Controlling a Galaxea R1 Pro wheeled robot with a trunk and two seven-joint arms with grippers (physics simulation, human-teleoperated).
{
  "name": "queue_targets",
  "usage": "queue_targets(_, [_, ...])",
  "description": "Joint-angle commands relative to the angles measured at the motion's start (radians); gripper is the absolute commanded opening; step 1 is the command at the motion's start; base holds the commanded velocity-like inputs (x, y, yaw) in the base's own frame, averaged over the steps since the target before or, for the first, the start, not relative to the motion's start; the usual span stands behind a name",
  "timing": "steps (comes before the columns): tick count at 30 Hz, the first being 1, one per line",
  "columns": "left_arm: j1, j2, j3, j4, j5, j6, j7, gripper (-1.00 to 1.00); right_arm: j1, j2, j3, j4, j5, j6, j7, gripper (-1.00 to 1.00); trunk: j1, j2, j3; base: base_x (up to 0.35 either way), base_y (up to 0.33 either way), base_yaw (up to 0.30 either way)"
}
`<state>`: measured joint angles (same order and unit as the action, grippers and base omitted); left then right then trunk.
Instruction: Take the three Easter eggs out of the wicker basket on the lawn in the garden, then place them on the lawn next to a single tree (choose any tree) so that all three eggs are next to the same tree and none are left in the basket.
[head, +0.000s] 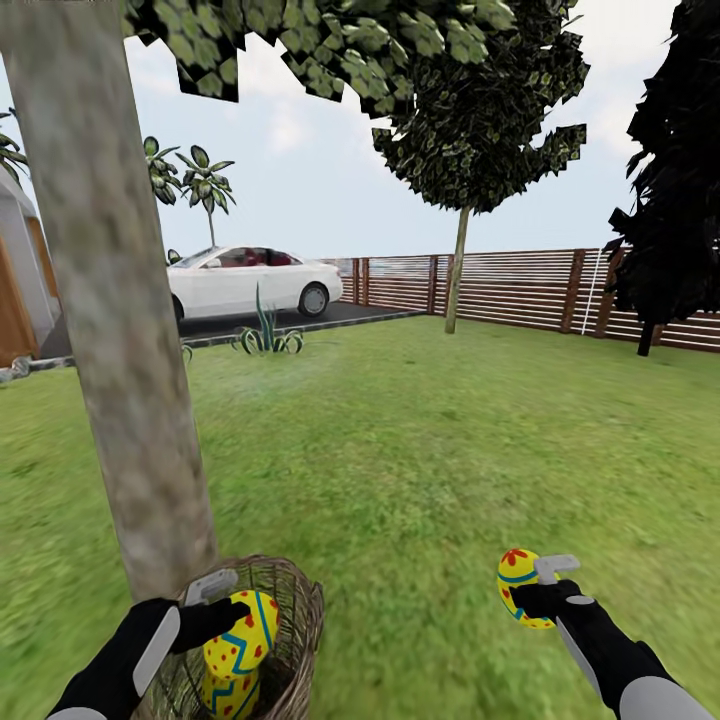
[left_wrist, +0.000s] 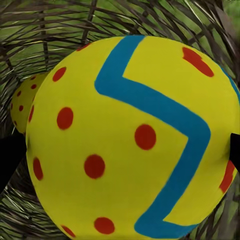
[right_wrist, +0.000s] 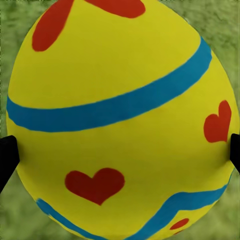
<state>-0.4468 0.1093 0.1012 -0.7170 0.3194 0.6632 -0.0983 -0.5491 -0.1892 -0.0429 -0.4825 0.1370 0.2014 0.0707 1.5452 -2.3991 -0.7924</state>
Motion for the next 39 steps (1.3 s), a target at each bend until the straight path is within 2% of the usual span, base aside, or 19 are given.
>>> queue_targets(1, [0.0,0.0,0.003,-0.001,-0.002,0.006,-0.004,-1.0,0.0,0.0,-0.005,-0.002,0.01,0.006,0.008,-1.0,-0.004,0.007,0.002,0.0,0.0,0.0])
queue_targets(22, [0.0,0.0,0.002,-0.001,-0.002,0.007,-0.004,-1.0,0.0,0.001,-0.001,-0.002,0.011,0.009,0.014,-1.0,-0.085,0.154,0.068,0.0,0.0,0.0])
queue_targets(24, [0.0,0.001,0.002,-0.001,-0.002,0.007,-0.004,-1.0,0.0,0.003,0.041,0.0,0.012,0.057,0.023,-1.0,-0.092,0.168,0.074,0.0,0.0,0.0])
queue_targets(25, [0.0,0.0,0.002,-0.001,-0.002,0.007,-0.004,-1.0,0.0,0.002,0.065,-0.006,0.011,0.173,0.022,-1.0,-0.096,0.175,0.077,0.0,0.0,0.0])
queue_targets(26, [0.0,0.0,0.002,-0.001,-0.002,0.007,-0.004,-1.0,0.0,0.006,0.079,-0.13,0.011,0.502,0.015,-1.0,-0.1,0.182,0.08,0.0,0.0,0.0])
queue_targets(27, [0.0,0.0,0.002,-0.001,-0.002,0.007,-0.004,-1.0,0.0,0.025,0.081,-0.188,0.011,0.577,0.006,-1.0,-0.104,0.189,0.084,0.0,0.0,0.0])
queue_targets(28, [0.0,0.001,0.002,-0.001,-0.002,0.007,-0.005,-1.0,0.0,0.039,0.082,-0.193,0.033,0.616,-0.009,-1.0,-0.108,0.196,0.087,0.0,0.0,0.0])
queue_targets(39, [0.0,0.001,0.002,-0.002,-0.004,0.01,-0.005,-1.0,0.0,0.044,0.08,-0.191,0.045,0.624,-0.012,-1.0,-0.15,0.273,0.121,0.0,0.0,0.0])
